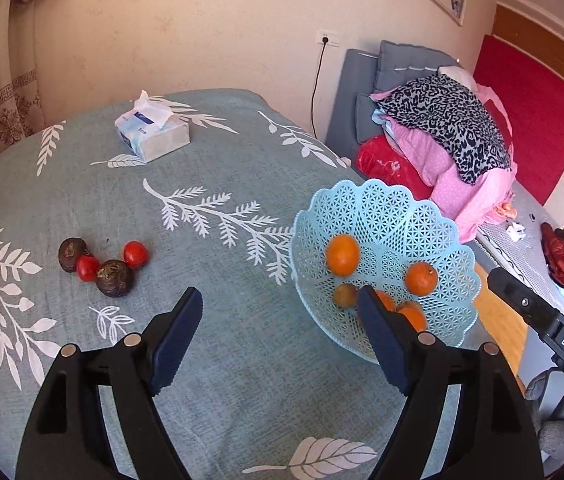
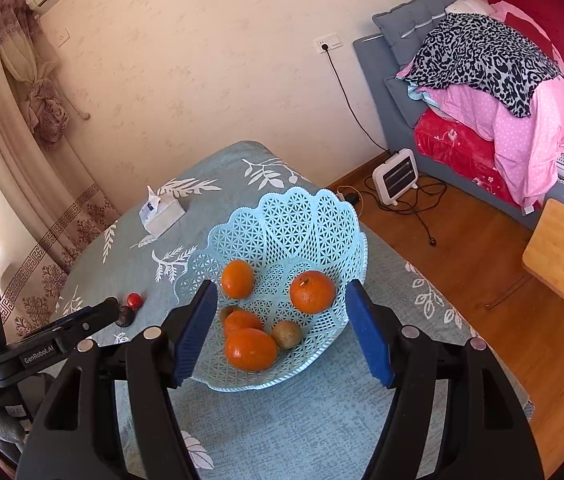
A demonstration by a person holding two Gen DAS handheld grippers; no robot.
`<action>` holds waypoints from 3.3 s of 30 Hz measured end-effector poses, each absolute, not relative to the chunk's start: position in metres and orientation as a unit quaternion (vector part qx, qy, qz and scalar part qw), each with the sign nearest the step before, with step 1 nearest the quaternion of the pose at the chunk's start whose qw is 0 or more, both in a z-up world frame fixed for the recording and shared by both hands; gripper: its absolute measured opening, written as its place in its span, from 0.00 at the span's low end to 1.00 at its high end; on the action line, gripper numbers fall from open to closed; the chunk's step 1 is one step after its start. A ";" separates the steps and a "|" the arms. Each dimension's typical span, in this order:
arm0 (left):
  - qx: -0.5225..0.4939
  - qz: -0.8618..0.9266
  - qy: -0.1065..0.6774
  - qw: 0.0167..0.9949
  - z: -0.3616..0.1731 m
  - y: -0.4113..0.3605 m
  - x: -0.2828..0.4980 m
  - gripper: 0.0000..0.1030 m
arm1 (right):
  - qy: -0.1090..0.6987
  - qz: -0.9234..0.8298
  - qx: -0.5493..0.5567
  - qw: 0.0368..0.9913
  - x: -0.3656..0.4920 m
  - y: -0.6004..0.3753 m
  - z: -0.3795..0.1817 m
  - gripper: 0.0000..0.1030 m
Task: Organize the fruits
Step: 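Move the left gripper to a dark brown round fruit and grasp it, then grasp the other dark brown fruit with the right gripper while the left gripper holds its fruit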
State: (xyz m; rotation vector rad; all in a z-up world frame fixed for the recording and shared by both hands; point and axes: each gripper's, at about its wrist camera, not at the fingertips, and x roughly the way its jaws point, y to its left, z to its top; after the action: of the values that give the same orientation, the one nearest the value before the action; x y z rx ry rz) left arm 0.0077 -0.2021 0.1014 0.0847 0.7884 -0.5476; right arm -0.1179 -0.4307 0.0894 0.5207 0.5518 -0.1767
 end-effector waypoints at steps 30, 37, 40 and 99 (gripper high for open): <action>-0.024 -0.095 0.399 0.911 0.091 -0.061 0.097 0.85 | 0.282 -0.067 0.221 0.931 -0.107 -0.407 0.092 0.74; -0.038 -0.087 0.416 0.904 0.072 -0.062 0.123 0.79 | 0.298 -0.046 0.188 0.935 -0.083 -0.384 0.096 0.74; -0.046 -0.080 0.438 0.895 0.062 -0.063 0.140 0.73 | 0.302 -0.026 0.166 0.938 -0.067 -0.365 0.101 0.74; -0.092 -0.056 0.409 0.906 0.055 0.033 0.133 0.38 | 0.445 0.100 0.027 0.890 0.129 -0.158 0.018 0.43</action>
State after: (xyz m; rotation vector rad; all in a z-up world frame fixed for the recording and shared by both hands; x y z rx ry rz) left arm 0.1332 0.0334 0.0554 -0.1900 0.8444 -0.1158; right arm 0.1293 -0.1583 0.0180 0.0554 0.9233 0.2076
